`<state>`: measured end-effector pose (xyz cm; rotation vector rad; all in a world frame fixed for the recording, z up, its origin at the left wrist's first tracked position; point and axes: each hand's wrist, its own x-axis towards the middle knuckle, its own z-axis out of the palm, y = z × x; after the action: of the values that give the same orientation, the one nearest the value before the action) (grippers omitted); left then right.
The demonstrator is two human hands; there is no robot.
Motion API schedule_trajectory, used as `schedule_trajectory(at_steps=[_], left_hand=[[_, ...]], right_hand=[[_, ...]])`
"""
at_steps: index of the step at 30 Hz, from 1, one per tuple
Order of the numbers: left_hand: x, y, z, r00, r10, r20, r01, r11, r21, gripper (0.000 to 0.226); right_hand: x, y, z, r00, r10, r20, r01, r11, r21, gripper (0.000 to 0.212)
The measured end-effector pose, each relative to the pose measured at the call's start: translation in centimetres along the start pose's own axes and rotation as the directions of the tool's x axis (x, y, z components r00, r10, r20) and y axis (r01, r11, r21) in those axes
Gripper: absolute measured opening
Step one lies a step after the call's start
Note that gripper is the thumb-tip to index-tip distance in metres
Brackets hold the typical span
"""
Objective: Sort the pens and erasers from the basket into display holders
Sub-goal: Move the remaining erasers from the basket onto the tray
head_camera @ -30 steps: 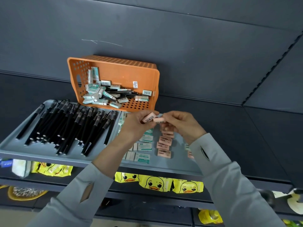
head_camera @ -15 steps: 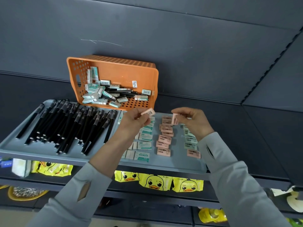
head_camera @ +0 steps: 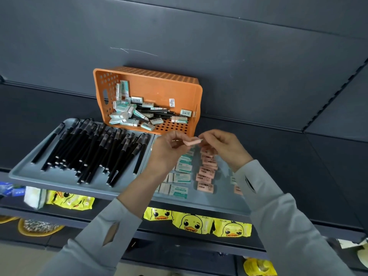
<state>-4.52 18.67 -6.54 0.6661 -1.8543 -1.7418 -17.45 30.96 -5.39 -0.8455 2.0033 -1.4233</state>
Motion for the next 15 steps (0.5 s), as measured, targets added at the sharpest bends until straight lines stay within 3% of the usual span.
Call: schedule_trajectory(at_steps=[2,6,12,15], left_hand=[[0.1,-0.1,0.3,0.999,0.032,0.013,-0.032,0.999,0.017,0.021],[0.3,-0.2,0.9,0.998,0.056,0.042,-0.057,0.998,0.028,0.023],[0.8,-0.5,1.9,0.989,0.117,0.094,-0.125,0.988,0.088,0.031],[1.1,-1.1,1.7,0.975,0.199,0.095,-0.219,0.918,0.329,0.039]], right_hand=[[-0.4,-0.2,0.1,0.992,0.043,0.116,-0.065,0.979,0.192,0.017],[-0.6,-0.1,-0.8,0.991,0.084,0.105,-0.118,0.921,0.371,0.018],[-0.9,0.3,-1.5,0.992,0.112,0.066,-0.130,0.891,0.434,0.018],[-1.2,0.3,-2.3,0.995,0.102,0.015,-0.100,0.910,0.402,0.030]])
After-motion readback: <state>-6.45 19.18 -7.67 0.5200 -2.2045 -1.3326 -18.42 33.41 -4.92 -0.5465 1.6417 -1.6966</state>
